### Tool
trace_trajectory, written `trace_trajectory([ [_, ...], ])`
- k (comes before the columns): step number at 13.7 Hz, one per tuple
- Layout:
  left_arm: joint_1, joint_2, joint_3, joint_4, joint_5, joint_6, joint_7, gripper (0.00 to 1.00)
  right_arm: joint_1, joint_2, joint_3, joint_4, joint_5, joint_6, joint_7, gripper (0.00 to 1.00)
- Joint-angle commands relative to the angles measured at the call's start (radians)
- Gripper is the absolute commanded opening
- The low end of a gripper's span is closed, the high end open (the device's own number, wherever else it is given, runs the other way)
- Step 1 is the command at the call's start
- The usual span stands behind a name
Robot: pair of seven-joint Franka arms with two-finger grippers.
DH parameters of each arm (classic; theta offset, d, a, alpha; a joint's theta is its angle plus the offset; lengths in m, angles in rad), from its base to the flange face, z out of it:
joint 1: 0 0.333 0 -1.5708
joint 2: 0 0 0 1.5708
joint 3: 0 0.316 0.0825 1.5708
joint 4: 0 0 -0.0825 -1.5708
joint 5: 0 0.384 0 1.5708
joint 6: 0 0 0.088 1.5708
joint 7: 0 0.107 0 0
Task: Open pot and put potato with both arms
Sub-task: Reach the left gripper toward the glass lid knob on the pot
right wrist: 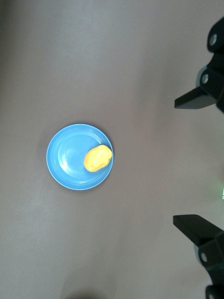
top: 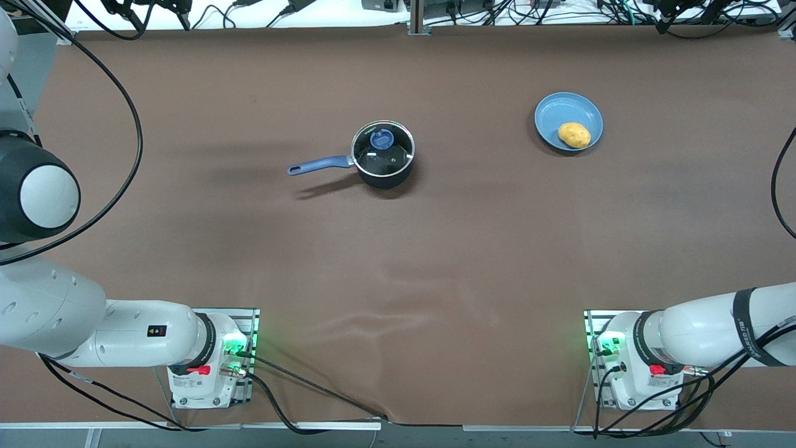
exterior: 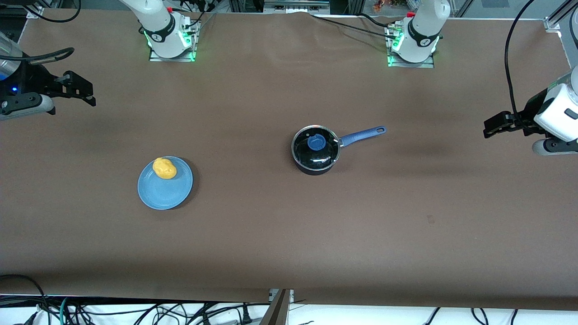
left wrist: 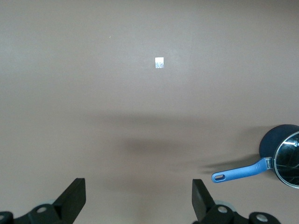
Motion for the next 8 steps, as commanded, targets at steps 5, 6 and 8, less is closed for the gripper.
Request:
trace_trajectory([
  [5,-0.012,0.011,0.003,0.032,-0.01,-0.025,0.017,1.0,-0.007,-0.022,-0.002,-0.011,-0.03,-0.032,0.028,1.0],
  [6,-0.016,0.013,-0.008,0.031,-0.012,-0.027,0.016,1.0,-0.007,-0.021,-0.002,-0.011,-0.03,-0.034,0.028,1.0],
  [8,-0.062,0.025,-0.015,0.032,-0.036,-0.025,-0.001,1.0,-0.007,-0.021,-0.005,-0.011,-0.03,-0.034,0.028,1.0],
])
